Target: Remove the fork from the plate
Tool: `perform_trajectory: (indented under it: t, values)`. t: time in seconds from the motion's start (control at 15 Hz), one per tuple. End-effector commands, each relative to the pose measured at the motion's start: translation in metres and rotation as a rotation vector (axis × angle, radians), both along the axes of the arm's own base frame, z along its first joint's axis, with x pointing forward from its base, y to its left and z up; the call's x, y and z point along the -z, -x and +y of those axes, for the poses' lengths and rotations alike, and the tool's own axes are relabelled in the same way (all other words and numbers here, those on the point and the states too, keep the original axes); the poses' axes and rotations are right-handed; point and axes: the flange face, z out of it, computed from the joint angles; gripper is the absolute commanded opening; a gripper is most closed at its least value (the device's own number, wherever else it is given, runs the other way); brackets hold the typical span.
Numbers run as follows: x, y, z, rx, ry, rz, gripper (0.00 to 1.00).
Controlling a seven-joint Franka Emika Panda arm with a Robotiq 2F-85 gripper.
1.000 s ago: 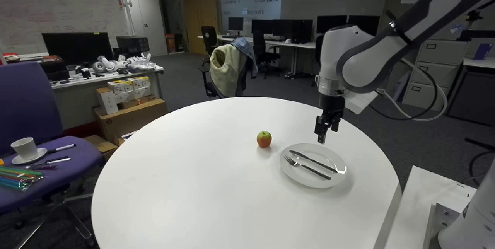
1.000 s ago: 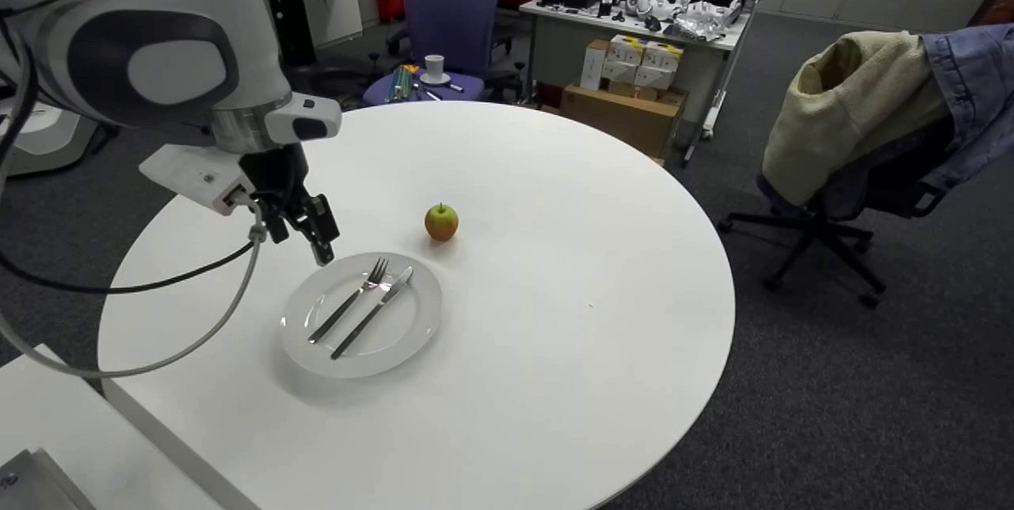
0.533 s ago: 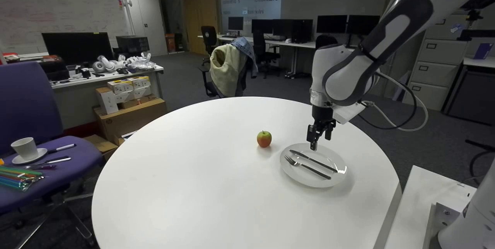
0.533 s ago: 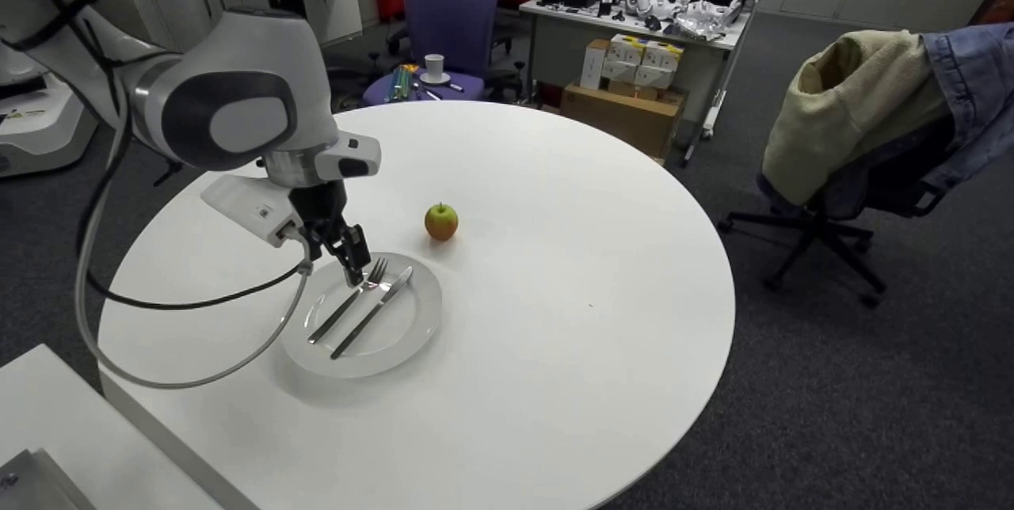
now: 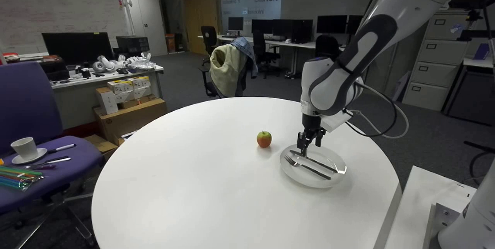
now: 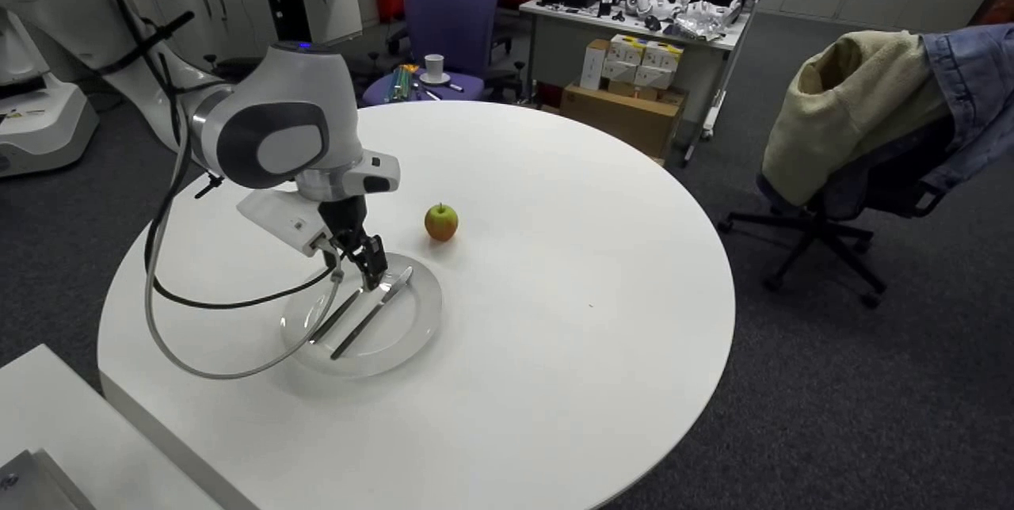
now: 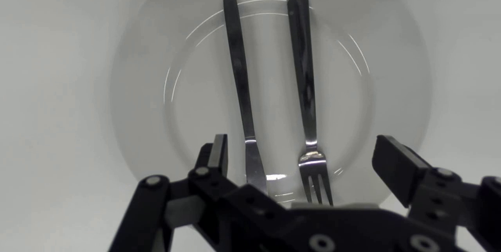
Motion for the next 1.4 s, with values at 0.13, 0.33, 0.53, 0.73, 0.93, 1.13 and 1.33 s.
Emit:
perform_trajectory:
  t: [0.13,0.33,0.53,0.73,0.93,1.13,1.33]
  values:
    - [0.006,-0.021,0.007,-0.015,-0.084,-0.01,1.0]
    - [0.013,-0.015,0.007,-0.005,-0.052,0.01,1.0]
    - [0.014,-0.015,0.006,-0.003,-0.051,0.011,1.0]
    - [0.014,-0.018,0.006,-0.015,-0.05,0.005,1.0]
    - [0.021,-0.025,0.009,-0.033,-0.065,0.007,1.0]
    - [0.028,-0.03,0.012,-0.045,-0.063,0.016,1.0]
    - [0.037,-0.037,0.01,-0.046,-0.066,0.027,1.0]
